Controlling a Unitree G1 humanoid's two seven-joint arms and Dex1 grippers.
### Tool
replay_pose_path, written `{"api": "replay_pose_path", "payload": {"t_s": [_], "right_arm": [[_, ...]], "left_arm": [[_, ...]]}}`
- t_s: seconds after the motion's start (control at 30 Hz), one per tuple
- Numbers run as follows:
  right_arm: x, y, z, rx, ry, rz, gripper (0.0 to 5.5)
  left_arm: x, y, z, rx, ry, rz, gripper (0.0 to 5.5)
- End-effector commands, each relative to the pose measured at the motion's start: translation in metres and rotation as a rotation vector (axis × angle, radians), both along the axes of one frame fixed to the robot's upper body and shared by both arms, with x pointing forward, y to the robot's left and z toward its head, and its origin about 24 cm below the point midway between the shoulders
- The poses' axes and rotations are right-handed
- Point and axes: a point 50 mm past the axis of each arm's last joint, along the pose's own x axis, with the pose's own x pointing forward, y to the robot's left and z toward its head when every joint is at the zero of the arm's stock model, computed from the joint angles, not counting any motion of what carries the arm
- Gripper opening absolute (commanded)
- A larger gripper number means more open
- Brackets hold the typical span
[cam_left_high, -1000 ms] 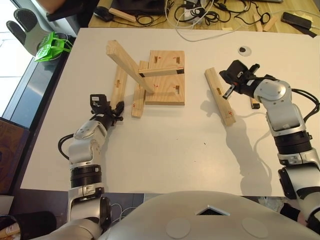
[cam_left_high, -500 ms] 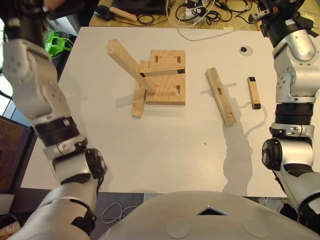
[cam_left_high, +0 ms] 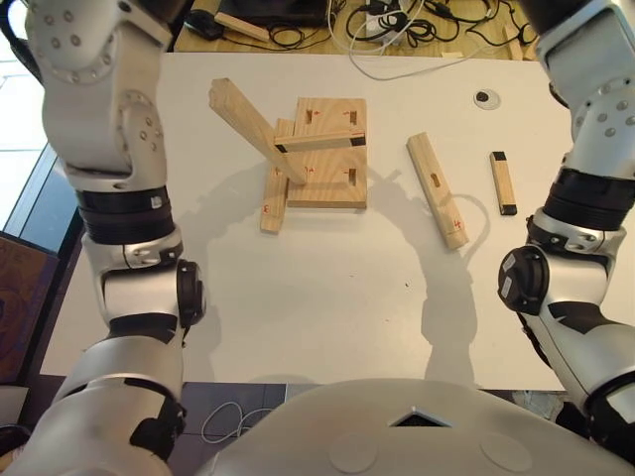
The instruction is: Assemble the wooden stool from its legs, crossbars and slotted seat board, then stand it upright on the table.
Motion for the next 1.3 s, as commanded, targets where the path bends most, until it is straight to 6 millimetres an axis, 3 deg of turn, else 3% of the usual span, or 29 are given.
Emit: {"api": "replay_pose_path", "payload": {"t_s": [0.03, 0.4, 0.47, 0.97, 1.27, 1.3], "right_arm": [[-0.018, 0.005, 0.022, 0.081, -0.045, 0.152, 1.45], [-0.020, -0.011, 0.035, 0.247, 0.024, 0.210, 3.19], [-0.019, -0.013, 0.035, 0.248, 0.035, 0.201, 3.22], [-0.015, -0.018, 0.020, 0.220, 0.110, 0.163, 1.06], [-0.018, -0.016, 0.022, 0.248, 0.083, 0.165, 1.06], [-0.017, -0.016, 0.023, 0.255, 0.080, 0.159, 1.06]], "left_arm": [[-0.005, -0.010, -0.009, 0.119, -0.031, -0.052, 2.07], [-0.010, -0.010, -0.032, 0.232, -0.079, -0.039, 2.07], [-0.012, -0.011, -0.035, 0.253, -0.090, -0.039, 2.07], [-0.011, -0.007, -0.042, 0.299, -0.112, -0.029, 2.07], [-0.010, -0.012, -0.038, 0.293, -0.170, -0.003, 2.07], [-0.009, -0.012, -0.036, 0.285, -0.179, 0.008, 2.43]]}}
